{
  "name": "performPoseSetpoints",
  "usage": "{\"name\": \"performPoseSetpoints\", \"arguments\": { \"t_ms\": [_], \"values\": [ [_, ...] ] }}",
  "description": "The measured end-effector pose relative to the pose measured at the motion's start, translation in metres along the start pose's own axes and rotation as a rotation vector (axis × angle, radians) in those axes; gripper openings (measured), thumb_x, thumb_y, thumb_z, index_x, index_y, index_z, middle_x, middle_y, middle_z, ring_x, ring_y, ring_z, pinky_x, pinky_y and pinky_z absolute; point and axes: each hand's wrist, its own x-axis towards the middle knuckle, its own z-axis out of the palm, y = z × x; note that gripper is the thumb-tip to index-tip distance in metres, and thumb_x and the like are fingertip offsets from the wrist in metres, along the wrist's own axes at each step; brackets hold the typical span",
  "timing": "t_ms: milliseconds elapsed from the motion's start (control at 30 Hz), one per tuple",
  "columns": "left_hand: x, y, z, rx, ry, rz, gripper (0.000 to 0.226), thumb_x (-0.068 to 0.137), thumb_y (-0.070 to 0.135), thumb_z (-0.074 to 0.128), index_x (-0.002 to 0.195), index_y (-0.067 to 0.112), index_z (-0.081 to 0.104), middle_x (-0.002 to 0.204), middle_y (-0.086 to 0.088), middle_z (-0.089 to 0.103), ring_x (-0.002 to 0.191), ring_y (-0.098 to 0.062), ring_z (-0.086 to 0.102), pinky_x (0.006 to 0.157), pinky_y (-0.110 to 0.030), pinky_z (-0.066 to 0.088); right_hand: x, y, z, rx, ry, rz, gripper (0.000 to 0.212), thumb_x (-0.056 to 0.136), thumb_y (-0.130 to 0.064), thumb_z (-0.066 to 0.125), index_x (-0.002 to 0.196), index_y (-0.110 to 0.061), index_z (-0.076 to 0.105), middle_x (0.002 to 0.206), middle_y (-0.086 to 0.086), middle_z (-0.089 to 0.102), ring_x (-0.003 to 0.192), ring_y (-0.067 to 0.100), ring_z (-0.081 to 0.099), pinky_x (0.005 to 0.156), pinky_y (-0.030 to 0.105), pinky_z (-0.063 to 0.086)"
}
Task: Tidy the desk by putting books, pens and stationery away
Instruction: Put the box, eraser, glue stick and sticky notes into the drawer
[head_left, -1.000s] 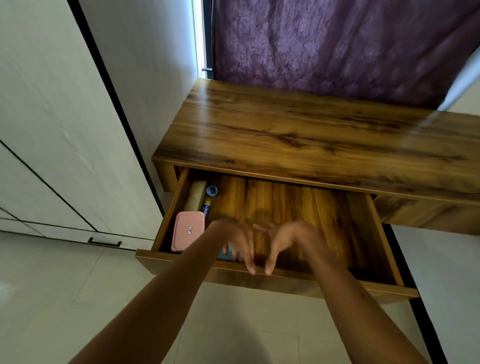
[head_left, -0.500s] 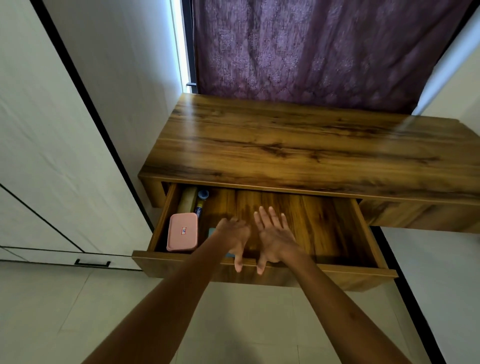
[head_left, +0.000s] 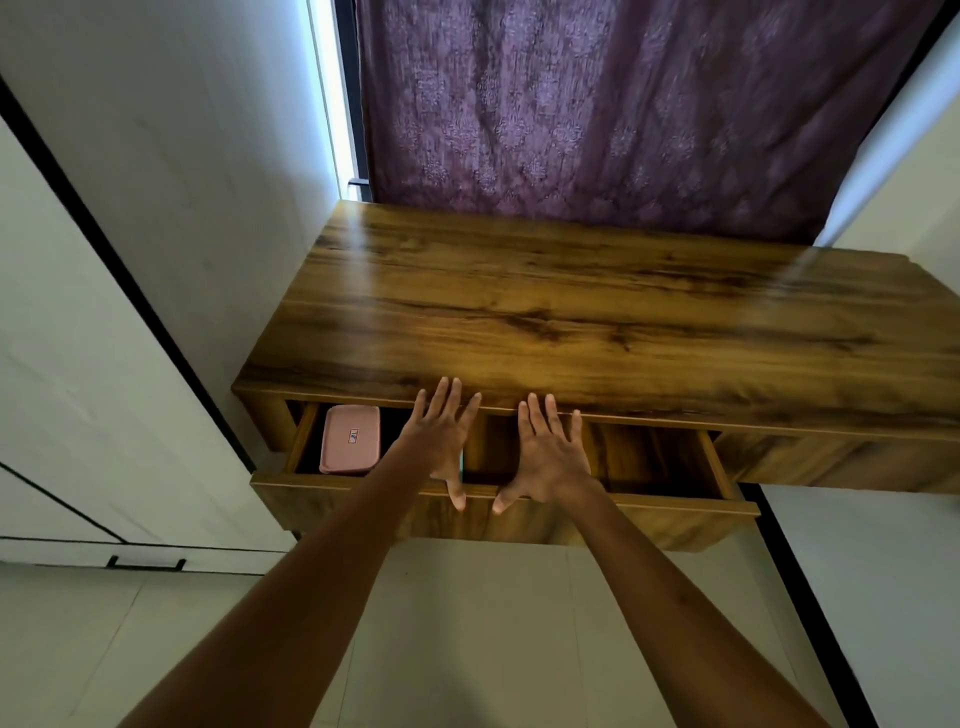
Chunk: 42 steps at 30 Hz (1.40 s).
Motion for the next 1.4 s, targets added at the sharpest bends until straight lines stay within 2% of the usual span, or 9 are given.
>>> {"name": "performPoseSetpoints", "arguments": {
  "t_ms": [300,467,600,667,733,800,1200,1300,1400],
  "values": [
    [0.027,-0.006,-0.022,0.005,0.019,0.018,0.129,0.06,0.043,0.085,0.152,0.009,0.001,0.158,-0.019,-0.001,0.145,-0.04,0.001,0.118,-0.05,0.012,0.028,0.005,-0.006,0.08,0.076,-0.063,0.117,0.067,-0.057,0.075,0.152,-0.009,0.009,0.161,0.007,0.001,0.149,0.021,-0.004,0.121,0.044,0.004],
    [0.029,0.004,-0.033,0.113,0.112,-0.029,0.09,0.072,0.028,0.08,0.143,0.006,0.03,0.147,-0.02,0.031,0.135,-0.039,0.031,0.107,-0.045,0.039,0.032,0.001,-0.002,0.032,0.249,-0.062,0.083,0.085,-0.042,0.064,0.148,-0.006,0.023,0.158,0.011,0.017,0.148,0.022,0.011,0.12,0.037,0.013],
    [0.031,0.009,-0.03,0.174,0.233,-0.072,0.06,0.085,0.013,0.065,0.137,0.005,0.037,0.136,-0.019,0.045,0.124,-0.035,0.045,0.089,-0.037,0.052,0.035,0.001,0.004,-0.039,0.35,-0.085,0.058,0.096,-0.009,0.046,0.148,-0.004,0.022,0.157,0.015,0.018,0.147,0.025,0.016,0.119,0.035,0.014],
    [0.034,0.007,-0.029,0.167,0.266,-0.073,0.06,0.085,0.009,0.063,0.137,0.008,0.035,0.136,-0.017,0.045,0.122,-0.033,0.046,0.084,-0.034,0.054,0.037,0.003,0.007,-0.088,0.399,-0.084,0.059,0.088,-0.001,0.055,0.143,-0.001,0.034,0.152,0.019,0.031,0.142,0.027,0.031,0.117,0.035,0.023],
    [0.037,0.003,-0.029,0.141,0.295,-0.058,0.061,0.084,0.009,0.064,0.137,0.01,0.033,0.137,-0.015,0.043,0.123,-0.032,0.046,0.08,-0.032,0.052,0.043,0.006,0.015,-0.065,0.463,-0.09,0.065,0.06,0.0,0.082,0.121,0.002,0.061,0.127,0.022,0.06,0.118,0.029,0.06,0.1,0.038,0.047],
    [0.039,0.0,-0.025,0.136,0.319,-0.053,0.06,0.085,0.01,0.063,0.137,0.012,0.033,0.137,-0.014,0.043,0.123,-0.031,0.046,0.077,-0.031,0.052,0.05,0.008,0.023,-0.071,0.455,-0.1,0.068,0.039,-0.002,0.091,0.104,0.001,0.071,0.108,0.021,0.07,0.1,0.028,0.07,0.084,0.04,0.056],
    [0.042,0.006,-0.015,0.193,0.353,-0.056,0.058,0.087,0.012,0.061,0.137,0.009,0.033,0.135,-0.018,0.043,0.12,-0.032,0.049,0.081,-0.034,0.054,0.05,0.009,0.024,-0.081,0.42,-0.103,0.066,0.049,-0.008,0.09,0.111,0.0,0.068,0.114,0.019,0.068,0.108,0.026,0.066,0.092,0.037,0.053],
    [0.042,0.001,-0.023,0.136,0.325,-0.051,0.066,0.083,0.024,0.068,0.139,0.014,0.034,0.138,-0.012,0.039,0.121,-0.028,0.046,0.086,-0.035,0.052,0.042,0.015,0.007,-0.104,0.324,-0.175,0.056,0.092,-0.01,0.052,0.144,-0.003,0.034,0.151,0.017,0.034,0.142,0.025,0.032,0.117,0.035,0.024],
    [0.038,-0.003,-0.026,-0.054,0.23,-0.037,0.071,0.085,0.047,0.061,0.144,0.022,0.031,0.145,-0.009,0.036,0.132,-0.029,0.038,0.103,-0.043,0.042,0.034,0.022,-0.006,-0.061,0.274,-0.158,0.054,0.101,-0.027,0.031,0.15,-0.008,0.018,0.158,0.01,0.019,0.148,0.023,0.013,0.122,0.036,0.008]
  ]
}}
